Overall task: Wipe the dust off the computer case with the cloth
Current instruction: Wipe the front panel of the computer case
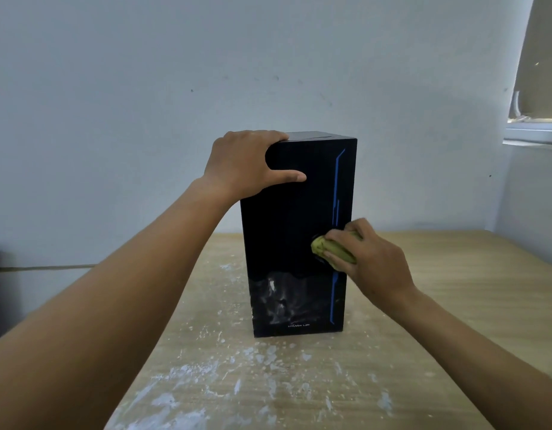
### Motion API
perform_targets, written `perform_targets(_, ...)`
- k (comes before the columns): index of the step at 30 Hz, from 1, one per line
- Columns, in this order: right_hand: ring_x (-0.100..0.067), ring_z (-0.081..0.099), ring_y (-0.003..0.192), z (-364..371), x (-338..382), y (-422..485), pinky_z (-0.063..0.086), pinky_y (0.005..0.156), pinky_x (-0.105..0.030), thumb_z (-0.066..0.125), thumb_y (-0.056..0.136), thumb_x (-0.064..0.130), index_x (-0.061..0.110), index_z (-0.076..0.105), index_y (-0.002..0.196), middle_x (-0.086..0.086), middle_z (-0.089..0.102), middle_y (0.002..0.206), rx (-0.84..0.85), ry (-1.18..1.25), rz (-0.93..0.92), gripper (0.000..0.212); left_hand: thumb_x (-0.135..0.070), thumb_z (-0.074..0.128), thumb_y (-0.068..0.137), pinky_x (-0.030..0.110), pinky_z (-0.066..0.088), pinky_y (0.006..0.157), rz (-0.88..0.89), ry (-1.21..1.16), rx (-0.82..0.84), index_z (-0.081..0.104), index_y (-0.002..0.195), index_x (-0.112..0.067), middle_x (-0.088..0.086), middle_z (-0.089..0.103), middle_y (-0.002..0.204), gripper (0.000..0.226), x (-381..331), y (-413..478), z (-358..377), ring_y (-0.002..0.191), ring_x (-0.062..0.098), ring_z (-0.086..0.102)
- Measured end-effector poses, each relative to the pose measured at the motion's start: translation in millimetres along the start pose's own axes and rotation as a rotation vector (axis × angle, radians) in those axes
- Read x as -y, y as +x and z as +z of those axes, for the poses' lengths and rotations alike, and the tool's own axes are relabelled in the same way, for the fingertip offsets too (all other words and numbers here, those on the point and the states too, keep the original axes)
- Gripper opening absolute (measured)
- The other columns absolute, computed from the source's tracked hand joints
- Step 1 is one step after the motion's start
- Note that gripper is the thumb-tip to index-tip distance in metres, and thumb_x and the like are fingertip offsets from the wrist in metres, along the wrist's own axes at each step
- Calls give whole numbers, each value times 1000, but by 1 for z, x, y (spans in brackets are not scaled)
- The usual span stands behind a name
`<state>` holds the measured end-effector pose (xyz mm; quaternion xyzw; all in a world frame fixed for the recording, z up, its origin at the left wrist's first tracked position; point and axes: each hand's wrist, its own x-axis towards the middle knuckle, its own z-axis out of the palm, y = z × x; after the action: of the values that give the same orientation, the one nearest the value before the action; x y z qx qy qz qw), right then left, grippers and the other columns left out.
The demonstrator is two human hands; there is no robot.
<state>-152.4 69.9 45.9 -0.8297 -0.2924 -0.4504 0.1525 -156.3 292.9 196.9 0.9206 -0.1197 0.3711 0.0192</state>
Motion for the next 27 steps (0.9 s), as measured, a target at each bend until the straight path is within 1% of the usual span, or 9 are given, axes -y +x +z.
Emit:
perform_targets(4,-23,56,59,-24,-4,38,46,52,-27,68,85,38,22,67,107,-5,54,98,-89,24,82,28,-82,58,68,35,41,97,4,-5,-12,53,137,-33,-9,60,134,84,1,1,1,123,20,56)
perform_targets(8,-22,58,75,-41,-1,80,38,64,-26,65,88,39,26,65,111,-2,51,104,-212,91,207,27,-80,59,68,36,42,96,21,1,-20,54,136,-31,-7,60,135,85,1,2,3,123,21,55)
perform_targets(10,-20,58,78,-41,3,89,38,65,-26,64,88,39,28,64,112,0,50,105,-221,100,215,26,-80,59,69,36,42,96,39,14,-19,53,137,-29,-5,60,135,86,3,3,4,124,21,53)
perform_targets(12,-21,58,77,-40,5,89,40,65,-28,63,89,40,27,64,113,0,50,106,-207,93,206,27,-79,60,69,38,38,102,76,18,-55,50,140,-24,-1,57,138,90,6,1,6,129,22,48)
perform_targets(14,-22,58,74,-38,5,81,41,63,-27,64,89,39,26,64,112,-1,50,105,-180,84,183,27,-77,61,69,38,31,111,94,-15,-135,40,147,-19,2,45,149,99,7,-7,12,138,23,38)
perform_targets(17,-21,57,64,-31,7,63,45,57,-27,67,87,38,24,65,111,-4,53,102,-96,54,83,28,-66,72,70,32,21,116,-5,-173,-237,11,157,-14,4,12,164,118,8,-28,25,149,21,16)
perform_targets(20,-22,58,61,-28,7,54,49,53,-27,69,85,36,22,67,110,-5,55,101,-46,37,38,28,-56,80,68,26,16,115,-156,-425,-209,-11,156,-16,1,-1,165,133,6,-48,40,151,14,7)
perform_targets(23,-21,58,63,-32,8,64,46,55,-26,68,86,37,23,66,109,-4,54,101,-86,44,68,27,-54,82,65,36,26,119,-259,-646,-166,-22,152,-25,-2,10,164,139,5,-60,56,148,14,20)
perform_targets(27,-22,59,68,-37,18,90,43,59,-26,66,88,38,24,65,111,-3,52,104,-179,77,132,27,-50,86,64,41,39,113,-322,-772,-124,-3,155,-27,-2,32,156,129,-1,-67,71,139,16,38)
